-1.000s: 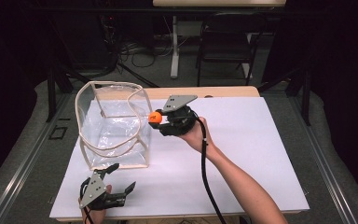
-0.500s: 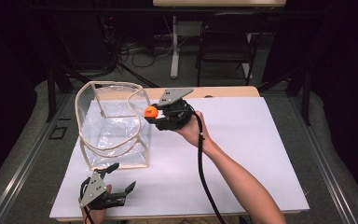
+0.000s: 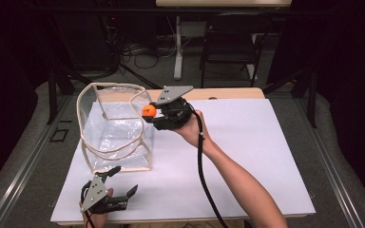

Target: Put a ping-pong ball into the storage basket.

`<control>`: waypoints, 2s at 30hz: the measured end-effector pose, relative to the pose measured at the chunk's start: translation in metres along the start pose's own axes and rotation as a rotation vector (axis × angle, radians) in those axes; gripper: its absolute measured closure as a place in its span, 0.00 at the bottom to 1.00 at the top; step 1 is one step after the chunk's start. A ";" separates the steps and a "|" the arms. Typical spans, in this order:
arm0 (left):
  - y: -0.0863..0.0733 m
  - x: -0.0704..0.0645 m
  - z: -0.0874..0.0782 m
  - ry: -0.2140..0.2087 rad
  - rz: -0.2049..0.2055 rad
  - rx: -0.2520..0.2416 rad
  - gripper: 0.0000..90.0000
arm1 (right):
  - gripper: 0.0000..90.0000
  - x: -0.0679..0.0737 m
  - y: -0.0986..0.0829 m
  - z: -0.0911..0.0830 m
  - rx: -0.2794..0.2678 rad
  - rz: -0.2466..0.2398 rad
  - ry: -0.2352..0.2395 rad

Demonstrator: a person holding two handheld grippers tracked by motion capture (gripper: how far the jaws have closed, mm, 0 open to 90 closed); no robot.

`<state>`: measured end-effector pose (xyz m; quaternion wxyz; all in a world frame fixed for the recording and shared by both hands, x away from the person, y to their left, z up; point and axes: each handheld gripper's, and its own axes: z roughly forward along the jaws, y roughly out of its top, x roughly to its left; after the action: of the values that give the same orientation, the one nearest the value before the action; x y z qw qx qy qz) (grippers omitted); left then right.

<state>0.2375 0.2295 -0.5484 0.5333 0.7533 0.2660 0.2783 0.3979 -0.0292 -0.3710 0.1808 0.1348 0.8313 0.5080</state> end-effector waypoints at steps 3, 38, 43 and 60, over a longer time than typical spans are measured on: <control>0.000 -0.001 0.000 0.001 0.001 0.000 0.17 | 0.57 0.000 0.001 0.001 -0.004 0.003 0.001; 0.001 0.000 -0.001 0.005 0.001 -0.004 0.17 | 0.57 0.003 0.032 0.022 0.003 -0.026 0.008; 0.001 0.000 0.000 0.004 -0.003 -0.003 0.17 | 0.57 0.005 0.034 0.026 0.014 -0.038 0.013; 0.001 0.001 -0.002 0.008 -0.003 -0.004 0.17 | 0.57 0.014 0.043 0.040 0.056 -0.073 0.011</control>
<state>0.2366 0.2312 -0.5471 0.5341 0.7508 0.2685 0.2809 0.4049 0.0274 -0.3515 0.1907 0.1065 0.8505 0.4784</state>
